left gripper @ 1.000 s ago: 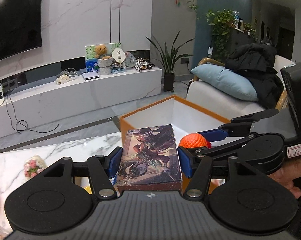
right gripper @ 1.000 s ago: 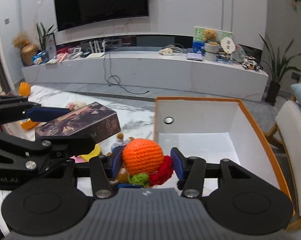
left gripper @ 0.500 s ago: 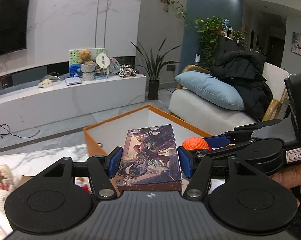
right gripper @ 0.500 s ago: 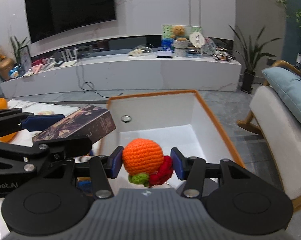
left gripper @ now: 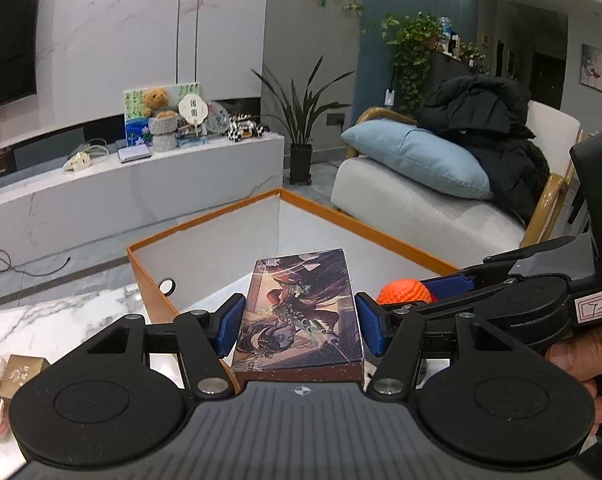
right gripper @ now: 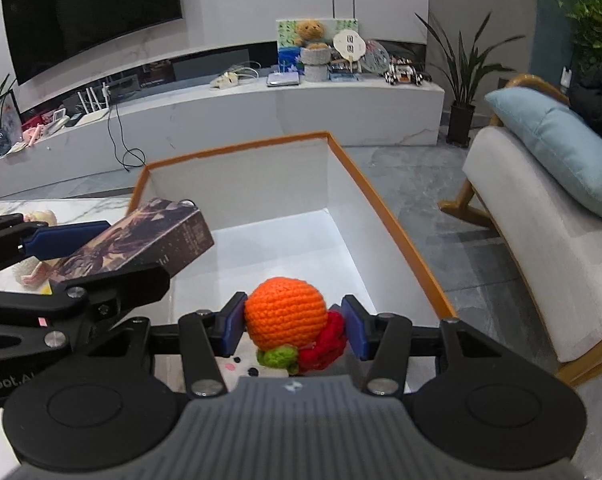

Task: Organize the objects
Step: 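Lower the book box into the box and open the left tool while the right tool releases the crochet ball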

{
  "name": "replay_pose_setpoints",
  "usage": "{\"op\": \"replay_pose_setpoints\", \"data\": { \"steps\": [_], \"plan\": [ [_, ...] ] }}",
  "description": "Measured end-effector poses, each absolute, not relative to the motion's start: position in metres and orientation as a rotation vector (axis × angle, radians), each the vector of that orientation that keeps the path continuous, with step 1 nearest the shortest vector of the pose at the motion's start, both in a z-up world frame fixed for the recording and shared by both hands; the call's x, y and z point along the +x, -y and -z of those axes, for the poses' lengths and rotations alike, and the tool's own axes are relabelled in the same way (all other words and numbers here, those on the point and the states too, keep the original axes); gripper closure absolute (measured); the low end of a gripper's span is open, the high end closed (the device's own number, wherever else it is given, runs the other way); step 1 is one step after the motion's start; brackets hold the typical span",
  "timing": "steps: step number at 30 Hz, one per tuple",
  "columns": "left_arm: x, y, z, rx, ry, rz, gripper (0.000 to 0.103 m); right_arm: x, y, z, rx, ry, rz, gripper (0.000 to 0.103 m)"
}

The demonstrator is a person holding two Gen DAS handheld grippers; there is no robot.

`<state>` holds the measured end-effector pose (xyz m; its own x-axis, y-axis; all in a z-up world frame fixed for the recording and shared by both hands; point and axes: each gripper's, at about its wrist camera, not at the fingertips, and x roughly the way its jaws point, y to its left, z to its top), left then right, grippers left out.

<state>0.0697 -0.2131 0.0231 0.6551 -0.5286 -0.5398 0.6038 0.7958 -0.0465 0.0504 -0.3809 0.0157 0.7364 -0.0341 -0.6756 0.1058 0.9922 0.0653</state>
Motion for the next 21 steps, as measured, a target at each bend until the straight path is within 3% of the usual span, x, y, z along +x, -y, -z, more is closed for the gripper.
{"op": "replay_pose_setpoints", "data": {
  "steps": [21],
  "plan": [
    [0.094, 0.221, 0.004, 0.149, -0.673, 0.595, 0.036, 0.084, 0.394, 0.015, 0.143, -0.855, 0.130, 0.049]
  ]
}}
